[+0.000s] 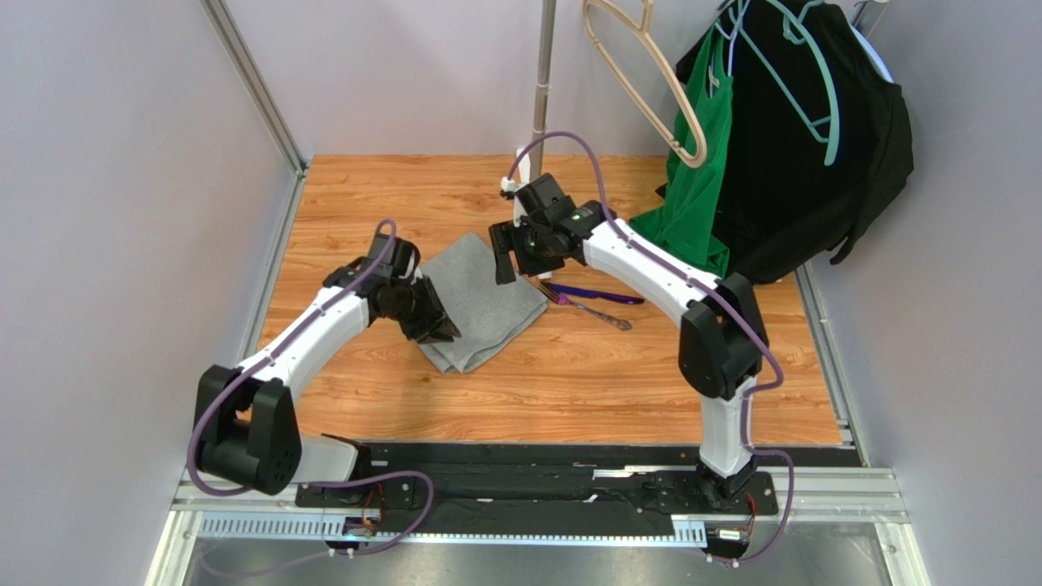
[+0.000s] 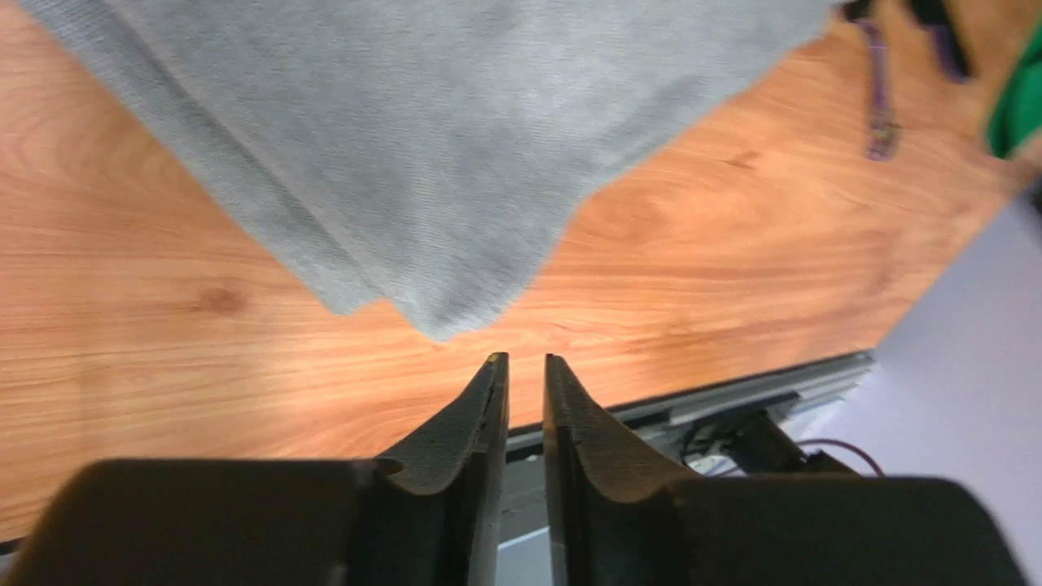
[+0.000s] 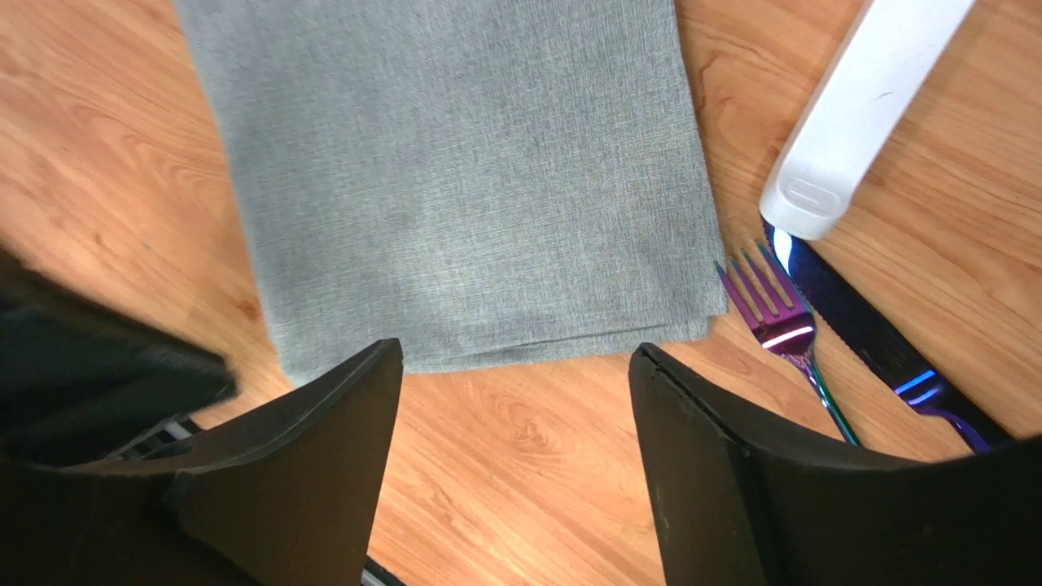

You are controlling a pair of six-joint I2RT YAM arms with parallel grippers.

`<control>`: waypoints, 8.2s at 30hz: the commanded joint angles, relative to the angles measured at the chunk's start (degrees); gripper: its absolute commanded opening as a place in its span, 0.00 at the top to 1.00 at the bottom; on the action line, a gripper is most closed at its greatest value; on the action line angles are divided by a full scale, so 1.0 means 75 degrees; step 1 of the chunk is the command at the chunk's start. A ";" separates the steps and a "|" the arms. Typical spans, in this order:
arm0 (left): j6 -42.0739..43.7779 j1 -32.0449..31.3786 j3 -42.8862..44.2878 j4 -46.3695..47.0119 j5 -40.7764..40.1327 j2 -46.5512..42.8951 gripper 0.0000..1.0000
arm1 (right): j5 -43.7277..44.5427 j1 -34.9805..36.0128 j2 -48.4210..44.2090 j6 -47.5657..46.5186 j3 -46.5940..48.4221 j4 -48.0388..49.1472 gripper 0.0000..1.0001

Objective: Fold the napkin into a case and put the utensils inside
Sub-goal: Rotate the square-folded napkin at the center of the board, then pick up the square-folded napkin from the center of the board, then fold the square-folded napkin at the center of the board.

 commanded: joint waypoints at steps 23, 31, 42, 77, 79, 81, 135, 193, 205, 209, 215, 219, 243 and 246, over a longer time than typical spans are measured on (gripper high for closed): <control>0.2633 0.1396 0.5702 -0.2234 -0.1093 0.6361 1.00 | -0.0297 0.0649 0.1415 0.0955 -0.0876 0.1486 0.75; 0.2787 0.1361 0.4911 -0.2213 -0.1772 0.4227 0.77 | -0.0357 0.0533 0.0514 0.0886 -0.0585 0.0996 0.60; 0.1241 0.1303 0.1372 -0.2400 -0.1703 0.1055 0.55 | -0.0718 -0.0111 -0.1209 0.1693 -0.2363 0.0910 0.22; 0.0291 0.2029 -0.1713 0.0238 -0.1315 -0.0644 0.62 | -0.2079 -0.0463 -0.1070 0.4154 -0.4615 0.3093 0.23; 0.0349 0.2052 -0.1724 0.0132 -0.1525 -0.0773 0.69 | -0.2079 -0.0440 -0.1035 0.4341 -0.4674 0.3104 0.24; 0.0385 0.2088 -0.1736 0.0120 -0.1538 -0.0879 0.76 | -0.2055 -0.0416 -0.1081 0.4658 -0.4838 0.3244 0.25; 0.0501 0.2099 -0.2206 0.0238 -0.1045 -0.1746 1.00 | -0.0051 0.0545 -0.1139 0.6676 -0.5132 0.3409 1.00; 0.3196 0.3483 0.6834 -0.0468 0.2223 0.4643 1.00 | -0.2816 -0.1002 0.1697 0.4085 0.0989 0.4065 1.00; 0.4275 0.3470 0.8761 0.1538 0.3289 0.5377 1.00 | -0.2548 -0.0967 0.1414 0.3991 0.0974 0.4205 1.00; 0.4451 0.3482 1.0214 0.1386 0.3396 0.6233 1.00 | -0.2606 -0.0979 0.1846 0.4155 0.1453 0.4463 1.00; 0.4006 0.3529 0.9729 0.1607 0.3444 0.6586 1.00 | -0.2746 -0.0967 0.2223 0.4202 0.1947 0.4252 1.00; 0.3655 0.3611 0.8227 0.2276 0.3361 0.5792 1.00 | -0.2828 -0.0932 0.2165 0.4097 0.1795 0.4264 1.00; 0.2892 0.3611 0.1347 -0.0535 0.1475 0.1137 1.00 | -0.3344 -0.0299 -0.0096 0.3639 -0.1708 0.4158 1.00; 0.3068 0.3611 0.0995 -0.0781 0.1147 0.0868 1.00 | -0.3333 -0.0241 -0.0214 0.3616 -0.2072 0.4147 1.00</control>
